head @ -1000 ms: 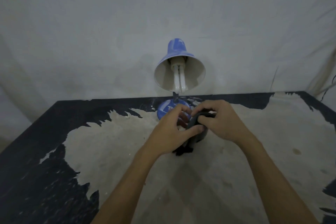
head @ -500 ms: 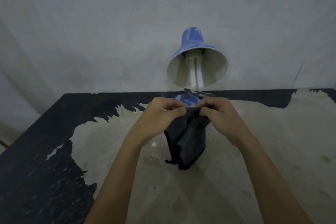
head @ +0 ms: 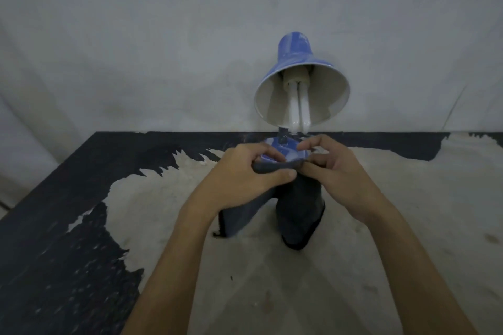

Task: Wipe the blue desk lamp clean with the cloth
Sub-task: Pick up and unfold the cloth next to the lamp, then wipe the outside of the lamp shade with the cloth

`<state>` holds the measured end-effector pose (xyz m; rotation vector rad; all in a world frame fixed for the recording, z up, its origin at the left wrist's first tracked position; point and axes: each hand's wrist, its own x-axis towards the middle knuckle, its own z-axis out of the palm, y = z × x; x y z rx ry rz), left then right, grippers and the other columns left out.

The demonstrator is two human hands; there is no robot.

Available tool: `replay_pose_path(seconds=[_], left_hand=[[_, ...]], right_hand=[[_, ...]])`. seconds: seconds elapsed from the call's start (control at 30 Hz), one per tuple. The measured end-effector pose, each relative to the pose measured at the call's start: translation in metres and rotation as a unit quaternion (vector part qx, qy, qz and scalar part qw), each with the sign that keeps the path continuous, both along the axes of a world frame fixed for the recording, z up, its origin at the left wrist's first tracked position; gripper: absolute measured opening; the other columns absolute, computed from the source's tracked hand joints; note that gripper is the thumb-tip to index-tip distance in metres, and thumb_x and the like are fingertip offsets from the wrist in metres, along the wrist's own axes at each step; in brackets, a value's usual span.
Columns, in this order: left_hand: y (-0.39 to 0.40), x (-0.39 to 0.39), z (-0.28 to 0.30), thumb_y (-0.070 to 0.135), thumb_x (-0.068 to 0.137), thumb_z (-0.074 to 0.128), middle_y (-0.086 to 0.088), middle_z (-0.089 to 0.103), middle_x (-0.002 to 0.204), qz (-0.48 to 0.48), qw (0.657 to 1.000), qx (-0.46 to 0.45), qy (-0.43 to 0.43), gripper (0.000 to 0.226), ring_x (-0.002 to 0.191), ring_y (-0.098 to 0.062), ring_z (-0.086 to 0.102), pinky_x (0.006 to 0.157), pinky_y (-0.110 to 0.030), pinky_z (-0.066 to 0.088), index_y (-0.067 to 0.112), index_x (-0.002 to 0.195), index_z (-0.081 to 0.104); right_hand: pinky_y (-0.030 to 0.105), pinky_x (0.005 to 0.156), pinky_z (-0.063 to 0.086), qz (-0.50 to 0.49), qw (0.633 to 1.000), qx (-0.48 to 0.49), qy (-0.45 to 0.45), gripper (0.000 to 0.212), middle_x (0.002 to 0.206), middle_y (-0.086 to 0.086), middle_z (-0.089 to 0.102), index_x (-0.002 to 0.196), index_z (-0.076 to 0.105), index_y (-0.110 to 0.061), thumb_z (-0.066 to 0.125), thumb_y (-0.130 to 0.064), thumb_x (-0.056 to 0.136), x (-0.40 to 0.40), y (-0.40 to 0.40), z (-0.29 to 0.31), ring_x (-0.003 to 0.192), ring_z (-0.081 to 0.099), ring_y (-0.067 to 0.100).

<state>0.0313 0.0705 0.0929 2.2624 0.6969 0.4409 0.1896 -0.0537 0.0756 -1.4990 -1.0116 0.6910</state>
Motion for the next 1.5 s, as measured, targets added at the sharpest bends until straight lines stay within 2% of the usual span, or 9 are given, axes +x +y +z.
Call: replay_pose_path(seconds=[0.3,0.5,0.73,0.83,1.0,1.1,1.17,1.3,1.5], left_hand=[[0.002,0.003,-0.002,0.037,0.093,0.066,-0.002,0.05,0.058,-0.022,0.999,-0.02,-0.042,0.041,0.055,-0.011,0.048,0.057,-0.031,0.037,0.003,0.071,0.061],[0.001,0.009,-0.001,0.041,0.092,0.065,-0.009,0.064,0.065,0.102,0.986,0.013,-0.13,0.039,0.062,-0.018,0.06,0.054,-0.028,0.042,0.006,0.074,0.064],[-0.017,0.015,0.001,0.037,0.093,0.065,0.015,0.073,0.088,0.103,0.981,-0.032,-0.159,0.015,0.082,0.009,0.065,0.066,-0.005,0.049,0.029,0.103,0.074],[-0.026,0.016,0.005,0.048,0.094,0.061,0.016,0.072,0.104,0.018,0.99,-0.053,-0.129,0.026,0.094,0.008,0.065,0.082,-0.012,0.052,0.037,0.115,0.07],[-0.041,0.017,0.005,0.06,0.095,0.048,0.008,0.047,0.137,-0.115,0.992,-0.047,-0.003,0.063,0.119,-0.009,0.054,0.104,-0.029,0.047,0.047,0.153,0.028],[-0.037,0.011,0.011,0.057,0.096,0.048,0.016,0.051,0.13,-0.133,0.99,-0.036,-0.009,0.06,0.116,-0.001,0.052,0.099,-0.016,0.042,0.046,0.152,0.031],[-0.029,0.002,0.016,0.051,0.096,0.053,0.024,0.062,0.111,-0.128,0.991,-0.029,-0.027,0.044,0.1,0.006,0.058,0.086,-0.01,0.045,0.042,0.139,0.054],[-0.002,-0.012,0.022,0.036,0.095,0.065,0.013,0.075,0.093,-0.029,0.994,0.011,-0.105,0.017,0.084,-0.002,0.068,0.076,-0.02,0.054,0.033,0.109,0.074],[0.005,-0.018,0.034,0.021,0.095,0.066,0.002,0.07,0.074,0.1,0.942,0.027,-0.319,0.006,0.072,-0.022,0.069,0.068,-0.035,0.058,0.021,0.096,0.071]], right_hand=[[0.065,0.079,0.055,-0.02,0.997,0.072,-0.008,0.019,0.086,0.033,0.068,0.1,0.053,-0.019,0.067,-0.007,0.093,-0.003,0.008,-0.015,0.084,0.066,0.052],[0.021,0.068,0.047,-0.071,0.968,0.175,-0.167,0.017,0.085,-0.002,0.058,0.093,0.055,-0.012,0.058,0.005,0.09,-0.029,0.022,-0.038,0.077,0.057,0.012],[0.03,0.12,0.031,-0.089,0.965,0.183,-0.169,0.072,0.156,0.005,0.04,0.155,0.03,-0.007,0.046,-0.051,0.099,-0.061,0.036,-0.065,0.147,0.034,0.013],[0.041,0.117,0.038,-0.082,0.964,0.215,-0.131,0.075,0.157,0.002,0.038,0.157,0.023,-0.017,0.049,-0.054,0.098,-0.055,0.036,-0.074,0.147,0.037,0.018],[0.016,0.094,0.052,-0.131,0.966,0.217,0.053,0.101,0.126,0.006,0.067,0.151,0.034,-0.003,0.05,-0.078,0.084,-0.052,0.032,-0.068,0.118,0.06,-0.005],[0.04,0.107,0.049,-0.133,0.962,0.237,-0.01,0.062,0.148,0.005,0.054,0.158,0.024,-0.01,0.044,-0.032,0.103,-0.033,0.029,-0.065,0.136,0.052,0.017],[0.036,0.114,0.042,-0.149,0.961,0.232,-0.012,0.06,0.153,-0.012,0.048,0.158,0.025,-0.02,0.041,-0.016,0.1,-0.019,0.026,-0.059,0.142,0.045,0.012],[0.045,0.106,0.049,-0.21,0.95,0.23,0.036,0.043,0.135,0.002,0.065,0.146,0.051,-0.018,0.049,-0.011,0.104,-0.004,0.017,-0.039,0.125,0.06,0.021],[0.04,0.113,0.044,-0.266,0.925,0.263,0.07,0.045,0.148,-0.005,0.054,0.151,0.045,-0.024,0.047,-0.027,0.106,0.006,0.005,0.009,0.135,0.052,0.013]])
